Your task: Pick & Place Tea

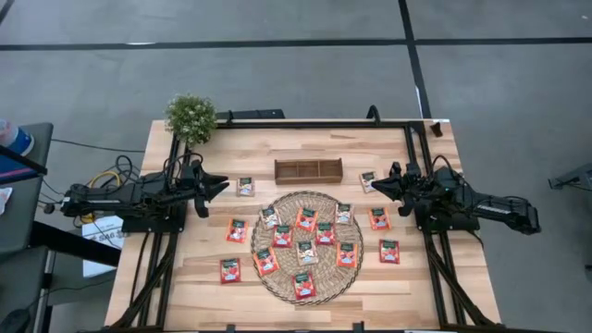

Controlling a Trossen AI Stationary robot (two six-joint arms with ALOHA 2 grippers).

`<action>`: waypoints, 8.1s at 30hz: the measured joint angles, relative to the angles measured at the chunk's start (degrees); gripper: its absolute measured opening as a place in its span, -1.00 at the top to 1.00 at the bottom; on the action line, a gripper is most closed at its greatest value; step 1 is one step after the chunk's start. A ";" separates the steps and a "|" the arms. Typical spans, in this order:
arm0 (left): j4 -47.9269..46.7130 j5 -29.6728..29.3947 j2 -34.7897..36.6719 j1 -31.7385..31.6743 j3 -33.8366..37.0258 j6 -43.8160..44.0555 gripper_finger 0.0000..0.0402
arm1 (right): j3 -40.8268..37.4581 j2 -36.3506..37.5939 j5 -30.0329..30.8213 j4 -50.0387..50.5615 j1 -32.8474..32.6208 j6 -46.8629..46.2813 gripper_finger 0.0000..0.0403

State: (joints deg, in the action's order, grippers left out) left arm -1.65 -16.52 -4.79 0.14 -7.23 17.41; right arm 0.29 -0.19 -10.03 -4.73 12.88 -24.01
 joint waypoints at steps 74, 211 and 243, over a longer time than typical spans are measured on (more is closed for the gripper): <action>0.02 -0.01 -0.01 -0.02 0.01 0.20 0.52 | 51.96 -66.76 10.11 60.23 22.66 46.79 0.25; -0.02 -0.01 -0.01 -0.01 0.01 0.00 0.52 | 60.17 -90.14 49.25 35.24 -6.31 25.11 1.00; -0.02 -0.02 -0.01 -0.02 0.01 -0.02 0.52 | 61.99 -103.60 55.29 34.82 -5.31 22.91 1.00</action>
State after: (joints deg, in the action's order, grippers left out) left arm -1.67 -16.54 -4.80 0.12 -7.22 17.39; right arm 62.28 -103.79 45.26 30.09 7.58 -1.10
